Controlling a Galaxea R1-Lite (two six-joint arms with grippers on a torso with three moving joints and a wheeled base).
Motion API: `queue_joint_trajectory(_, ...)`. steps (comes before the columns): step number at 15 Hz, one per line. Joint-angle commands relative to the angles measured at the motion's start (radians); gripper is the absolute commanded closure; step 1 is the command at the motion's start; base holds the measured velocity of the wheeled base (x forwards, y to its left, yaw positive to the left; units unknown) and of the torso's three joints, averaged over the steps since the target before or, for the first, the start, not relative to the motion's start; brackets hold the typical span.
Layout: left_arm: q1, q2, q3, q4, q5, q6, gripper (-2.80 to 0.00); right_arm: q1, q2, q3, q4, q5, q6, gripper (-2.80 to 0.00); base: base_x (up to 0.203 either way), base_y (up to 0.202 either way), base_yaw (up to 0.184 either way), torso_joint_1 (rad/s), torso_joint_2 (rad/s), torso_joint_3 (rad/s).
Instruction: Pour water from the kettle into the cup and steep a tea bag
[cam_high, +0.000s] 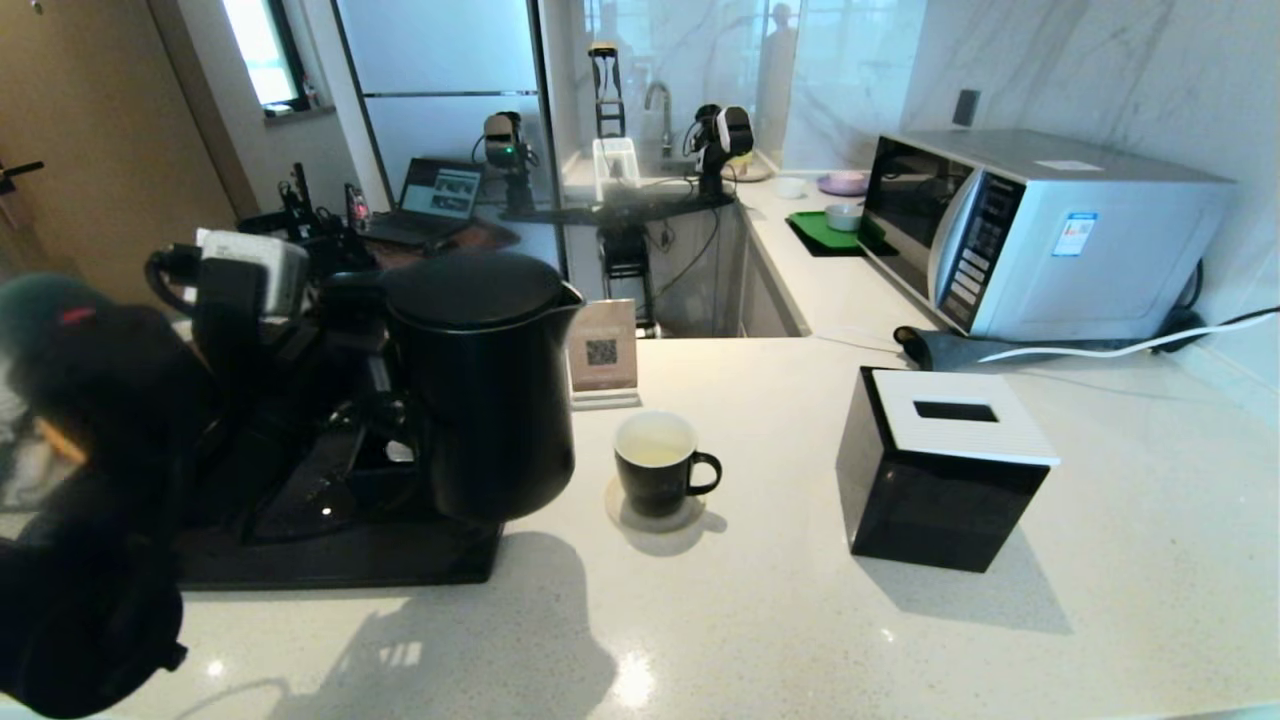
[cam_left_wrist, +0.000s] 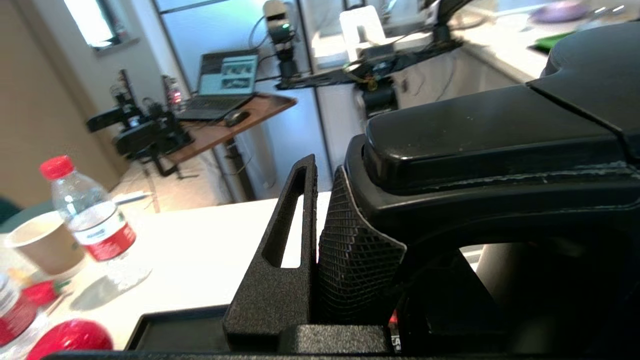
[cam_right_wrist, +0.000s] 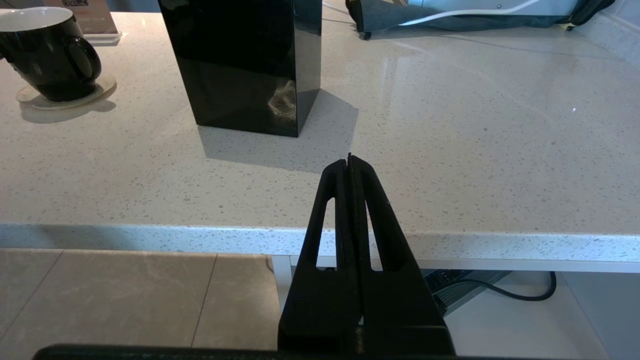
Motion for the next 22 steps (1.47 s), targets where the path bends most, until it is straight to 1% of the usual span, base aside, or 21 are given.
queue_joint_trajectory(1,-0.053,0.037,-0.007,-0.010,0.055,0.029,0.00,0.000,0.001,0.000,0.000,0.001,0.000,0.00,0.000,0.000,0.000,0.000,0.00,0.000)
queue_joint_trajectory(4,-0.092,0.064,-0.029,-0.010,0.130,0.065,0.00,0.000,0.001,0.000,0.000,0.001,0.000,0.00,0.000,0.000,0.000,0.000,0.00,0.000)
queue_joint_trajectory(5,-0.099,0.073,-0.038,0.002,0.150,0.071,0.00,0.000,0.001,0.000,0.000,0.001,0.000,0.00,0.000,0.000,0.000,0.000,0.00,0.000)
queue_joint_trajectory(7,-0.103,0.072,-0.055,0.056,0.171,0.074,0.00,0.000,0.001,0.000,0.000,0.001,0.000,0.00,0.000,0.000,0.000,0.000,0.00,0.000)
queue_joint_trajectory(10,-0.103,0.068,-0.088,0.154,0.176,0.076,0.00,0.000,0.001,0.000,0.000,0.001,0.000,0.00,0.000,0.000,0.000,0.000,0.00,0.000)
queue_joint_trajectory(12,-0.105,0.068,-0.116,0.215,0.176,0.088,0.00,0.000,0.001,0.000,0.000,0.001,0.000,0.00,0.000,0.000,0.000,0.000,0.00,0.000)
queue_joint_trajectory(15,-0.118,0.081,-0.171,0.294,0.195,0.096,0.00,0.000,0.001,0.000,0.000,0.001,0.000,0.00,0.000,0.000,0.000,0.000,0.00,0.000)
queue_joint_trajectory(18,-0.140,0.090,-0.188,0.334,0.217,0.098,0.00,0.000,0.001,0.000,0.000,0.001,0.000,0.00,0.000,0.000,0.000,0.000,0.00,0.000)
queue_joint_trajectory(21,-0.158,0.089,-0.189,0.376,0.221,0.099,0.00,0.000,0.001,0.000,0.000,0.001,0.000,0.00,0.000,0.000,0.000,0.000,0.00,0.000)
queue_joint_trajectory(22,-0.162,0.088,-0.189,0.383,0.226,0.109,0.00,0.000,0.001,0.000,0.000,0.001,0.000,0.00,0.000,0.000,0.000,0.000,0.00,0.000)
